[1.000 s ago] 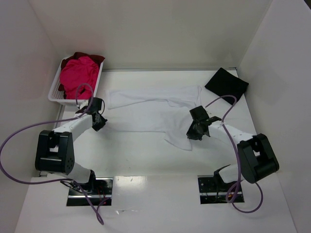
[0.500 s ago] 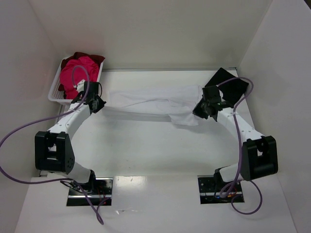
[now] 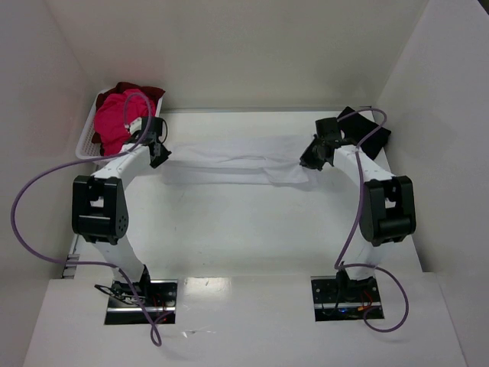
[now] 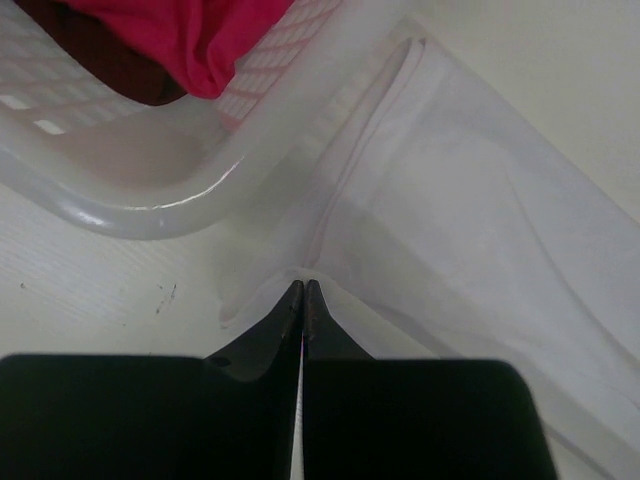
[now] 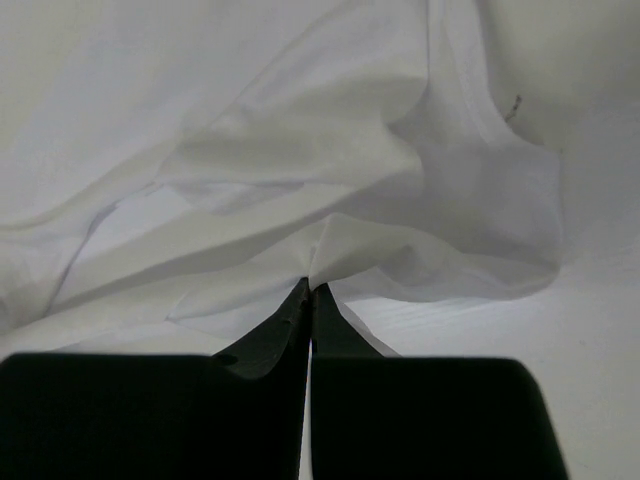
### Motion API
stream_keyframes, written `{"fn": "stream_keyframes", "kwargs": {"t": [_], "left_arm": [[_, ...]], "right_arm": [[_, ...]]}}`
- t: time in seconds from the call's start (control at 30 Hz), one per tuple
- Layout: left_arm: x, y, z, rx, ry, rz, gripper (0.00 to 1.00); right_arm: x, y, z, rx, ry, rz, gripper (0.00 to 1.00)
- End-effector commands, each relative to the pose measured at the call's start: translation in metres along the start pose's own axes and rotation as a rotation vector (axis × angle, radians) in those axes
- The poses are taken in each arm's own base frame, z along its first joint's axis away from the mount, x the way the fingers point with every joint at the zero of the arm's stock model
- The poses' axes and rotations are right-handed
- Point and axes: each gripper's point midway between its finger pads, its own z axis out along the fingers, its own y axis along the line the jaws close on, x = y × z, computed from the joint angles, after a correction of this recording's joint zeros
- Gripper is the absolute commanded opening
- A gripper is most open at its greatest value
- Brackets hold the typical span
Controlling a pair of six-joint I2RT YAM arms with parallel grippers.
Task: Fold and stack the t-shirts
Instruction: Fold the other side of the tshirt into a rectangle
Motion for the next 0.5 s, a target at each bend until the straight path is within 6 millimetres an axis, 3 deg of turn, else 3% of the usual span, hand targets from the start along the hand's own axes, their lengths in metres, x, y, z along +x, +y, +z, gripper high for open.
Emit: {"fn": "stream_keyframes", "kwargs": {"t": [0.0, 0.13, 0.17, 0.47], "left_arm": [[-0.019, -0.004, 0.007, -0.020, -0.042, 0.006, 0.00], [-0.026, -0.004, 0.023, -0.045, -0.032, -0.003, 0.00], [-0.037, -0.008, 0.024, -0.038, -0.049, -0.017, 0.00], [-0.036, -0.024, 0.058, -0.044, -0.014, 0.004, 0.00]], "right_arm": [[-0.028, 0.026, 0.009, -0.067, -0.042, -0.017, 0.00], [-0.034, 0.034, 0.022, -0.071, -0.028, -0.026, 0.00], [-0.039, 0.033, 0.025, -0.068, -0.034, -0.019, 0.00], [-0.054, 0.032, 0.061, -0.048, 0.004, -0.005, 0.03]]}}
